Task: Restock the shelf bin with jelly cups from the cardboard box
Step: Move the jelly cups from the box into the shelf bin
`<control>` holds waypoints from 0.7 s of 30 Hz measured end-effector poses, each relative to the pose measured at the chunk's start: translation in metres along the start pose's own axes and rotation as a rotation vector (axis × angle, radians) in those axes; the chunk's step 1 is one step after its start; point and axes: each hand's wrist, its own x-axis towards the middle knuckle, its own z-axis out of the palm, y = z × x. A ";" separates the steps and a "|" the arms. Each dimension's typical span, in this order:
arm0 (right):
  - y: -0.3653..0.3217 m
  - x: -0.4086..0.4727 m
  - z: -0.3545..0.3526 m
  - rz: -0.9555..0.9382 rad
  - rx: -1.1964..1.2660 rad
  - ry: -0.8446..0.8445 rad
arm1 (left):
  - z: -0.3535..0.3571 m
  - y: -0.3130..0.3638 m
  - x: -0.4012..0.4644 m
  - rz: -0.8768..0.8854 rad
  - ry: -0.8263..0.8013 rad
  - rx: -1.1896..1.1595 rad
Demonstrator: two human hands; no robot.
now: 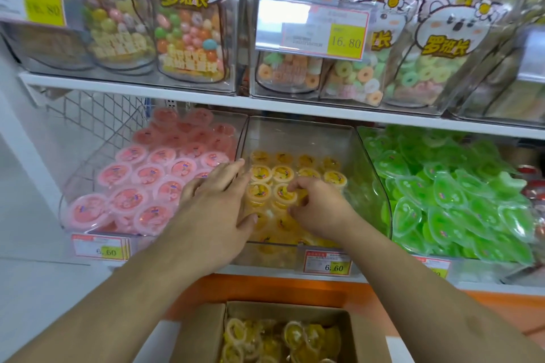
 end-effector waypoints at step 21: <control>0.013 -0.012 -0.006 -0.247 -0.107 -0.126 | -0.003 -0.001 -0.001 0.009 -0.038 -0.034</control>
